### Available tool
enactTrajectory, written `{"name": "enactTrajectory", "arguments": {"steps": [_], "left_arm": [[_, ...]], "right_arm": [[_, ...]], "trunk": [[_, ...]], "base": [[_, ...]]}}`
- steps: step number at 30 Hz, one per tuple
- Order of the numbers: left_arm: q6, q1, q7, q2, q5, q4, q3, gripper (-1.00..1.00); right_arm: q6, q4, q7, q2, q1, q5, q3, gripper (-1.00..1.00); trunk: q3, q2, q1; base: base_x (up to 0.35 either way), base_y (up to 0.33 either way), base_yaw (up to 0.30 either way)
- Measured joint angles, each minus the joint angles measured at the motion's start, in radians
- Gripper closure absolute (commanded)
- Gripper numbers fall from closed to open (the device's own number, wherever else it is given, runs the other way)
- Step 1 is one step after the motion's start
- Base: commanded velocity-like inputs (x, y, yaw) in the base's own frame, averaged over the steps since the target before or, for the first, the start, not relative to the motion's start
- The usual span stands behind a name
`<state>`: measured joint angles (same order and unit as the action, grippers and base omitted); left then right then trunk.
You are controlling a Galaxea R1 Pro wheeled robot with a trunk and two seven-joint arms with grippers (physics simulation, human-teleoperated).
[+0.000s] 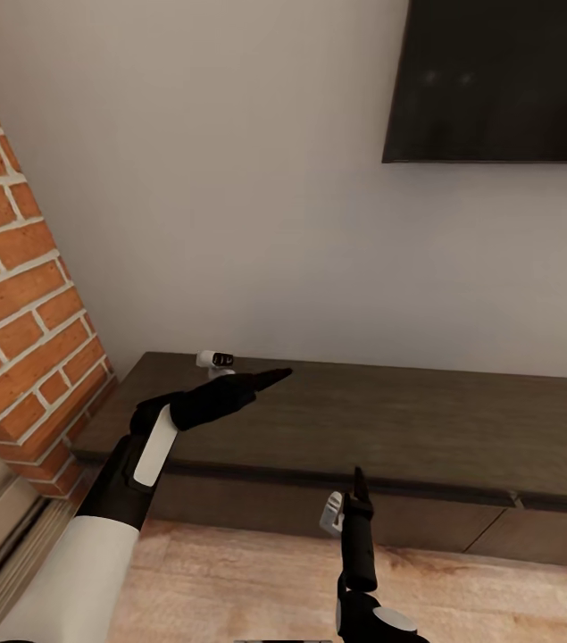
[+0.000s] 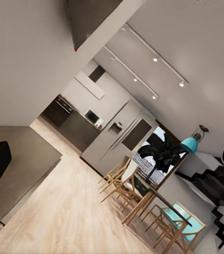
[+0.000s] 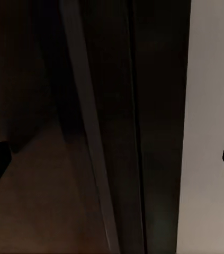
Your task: Place each of the two pumpkins and all three candles from the living room inside a cabinet in the living room (use any cabinet), then make sure every cabinet is closed, and position the cauldron so it is next to a table in the living room.
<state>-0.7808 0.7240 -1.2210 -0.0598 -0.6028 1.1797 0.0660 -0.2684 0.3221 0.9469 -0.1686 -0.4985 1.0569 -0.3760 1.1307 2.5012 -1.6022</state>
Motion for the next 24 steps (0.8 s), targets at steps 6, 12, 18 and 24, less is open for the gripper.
{"name": "enactTrajectory", "arguments": {"steps": [6, 12, 18, 24], "left_arm": [[0.0, 0.0, 0.0, 0.0, 0.0, 0.0, 0.0, -1.0], [0.0, 0.0, 0.0, 0.0, 0.0, 0.0, 0.0, -1.0], [0.0, 0.0, 0.0, 0.0, 0.0, -0.001, 0.0, -1.0], [0.0, 0.0, 0.0, 0.0, 0.0, -0.001, 0.0, -1.0]], "right_arm": [[-0.001, 0.0, -0.004, -0.002, 0.0, -0.001, -0.001, -1.0], [-0.002, 0.0, -0.006, -0.002, 0.0, -0.002, -0.001, -1.0], [-0.002, 0.0, -0.007, -0.003, 0.0, -0.002, -0.001, 1.0], [-0.008, 0.0, -0.003, -0.006, 0.001, -0.001, 0.003, 1.0]], "trunk": [[0.0, 0.0, 0.0], [0.0, 0.0, 0.0], [0.0, 0.0, 0.0], [0.0, 0.0, 0.0]], "base": [[0.003, 0.0, 0.0], [0.0, 0.0, 0.0], [0.0, 0.0, 0.0], [0.0, 0.0, 0.0]]}}
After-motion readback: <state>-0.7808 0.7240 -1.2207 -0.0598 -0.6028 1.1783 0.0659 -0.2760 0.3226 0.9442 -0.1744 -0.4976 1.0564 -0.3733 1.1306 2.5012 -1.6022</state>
